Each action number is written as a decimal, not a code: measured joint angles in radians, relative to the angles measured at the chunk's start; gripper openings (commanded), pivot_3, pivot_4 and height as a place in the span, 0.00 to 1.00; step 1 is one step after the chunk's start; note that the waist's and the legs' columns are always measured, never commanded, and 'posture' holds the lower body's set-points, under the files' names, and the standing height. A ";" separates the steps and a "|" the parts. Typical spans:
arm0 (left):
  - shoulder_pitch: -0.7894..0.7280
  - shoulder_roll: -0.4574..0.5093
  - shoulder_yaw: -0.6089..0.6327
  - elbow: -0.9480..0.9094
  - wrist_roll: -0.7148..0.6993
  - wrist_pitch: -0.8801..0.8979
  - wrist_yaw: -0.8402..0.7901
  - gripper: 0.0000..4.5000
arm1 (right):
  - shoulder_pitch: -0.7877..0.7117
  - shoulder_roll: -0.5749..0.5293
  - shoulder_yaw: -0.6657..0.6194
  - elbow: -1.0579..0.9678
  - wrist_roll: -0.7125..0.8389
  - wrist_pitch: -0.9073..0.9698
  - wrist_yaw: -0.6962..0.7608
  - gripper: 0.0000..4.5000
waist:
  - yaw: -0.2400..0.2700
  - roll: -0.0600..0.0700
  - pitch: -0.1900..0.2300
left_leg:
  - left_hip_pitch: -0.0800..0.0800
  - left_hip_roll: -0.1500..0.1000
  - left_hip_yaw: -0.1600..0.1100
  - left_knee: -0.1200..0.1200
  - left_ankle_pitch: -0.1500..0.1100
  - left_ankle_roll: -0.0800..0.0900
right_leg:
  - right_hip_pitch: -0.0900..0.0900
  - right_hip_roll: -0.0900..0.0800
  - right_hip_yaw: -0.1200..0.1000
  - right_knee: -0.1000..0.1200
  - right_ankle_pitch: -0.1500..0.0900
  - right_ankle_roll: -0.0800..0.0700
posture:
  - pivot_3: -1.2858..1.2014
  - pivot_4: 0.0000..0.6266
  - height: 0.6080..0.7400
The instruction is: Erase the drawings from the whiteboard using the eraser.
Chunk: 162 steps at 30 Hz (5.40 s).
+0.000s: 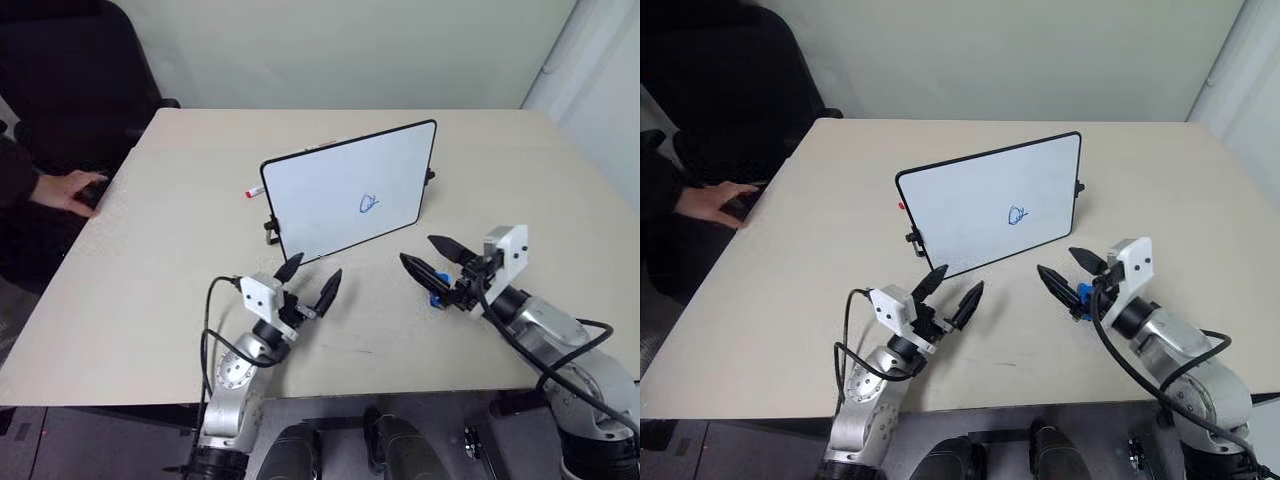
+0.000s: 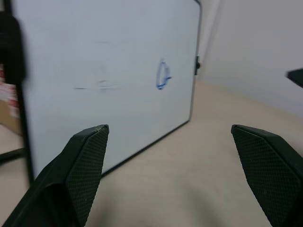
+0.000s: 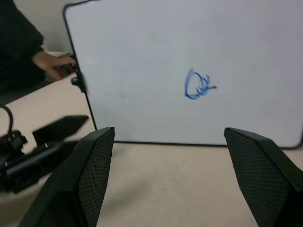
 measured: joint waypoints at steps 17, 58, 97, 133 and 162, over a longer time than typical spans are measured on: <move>-0.020 -0.015 -0.001 0.054 -0.003 -0.024 -0.039 1.00 | -0.104 -0.243 -0.042 0.208 0.022 0.431 -0.065 0.87 | 0.005 0.000 0.000 | 0.000 -0.001 0.000 0.000 -0.001 0.000 | 0.001 -0.001 0.001 -0.001 -0.001 0.002 | 0.52 0.24 1.00; 0.052 -0.027 -0.016 -0.010 -0.020 -0.024 -0.035 1.00 | -0.326 -0.121 0.055 0.148 -0.086 0.824 -0.214 0.87 | 0.006 0.000 0.000 | 0.000 -0.001 0.001 0.000 -0.003 0.002 | 0.000 -0.001 0.000 0.000 -0.002 0.003 | 0.52 0.24 1.00; 0.054 -0.002 0.001 -0.021 -0.039 -0.018 -0.036 1.00 | -0.419 0.063 0.071 0.165 -0.140 0.495 -0.151 0.10 | 0.004 0.000 0.000 | 0.000 -0.001 0.000 0.000 -0.003 0.002 | -0.001 -0.001 0.000 0.000 -0.001 0.003 | 0.52 0.24 1.00; 0.089 0.039 0.037 -0.119 -0.071 0.042 -0.018 1.00 | -0.585 0.432 0.111 0.623 -0.337 0.065 -0.334 0.10 | -0.019 0.000 0.000 | -0.005 0.001 0.004 -0.001 0.001 0.000 | -0.012 -0.001 -0.001 0.003 0.007 -0.009 | 0.52 0.24 1.00; 0.060 0.051 0.051 -0.119 -0.080 0.043 -0.022 1.00 | -0.668 0.502 0.011 0.869 -0.299 -0.052 -0.289 0.10 | -0.026 0.000 0.000 | -0.005 0.000 0.002 0.000 0.009 -0.010 | -0.016 -0.001 0.001 0.015 0.005 -0.013 | 0.52 0.24 1.00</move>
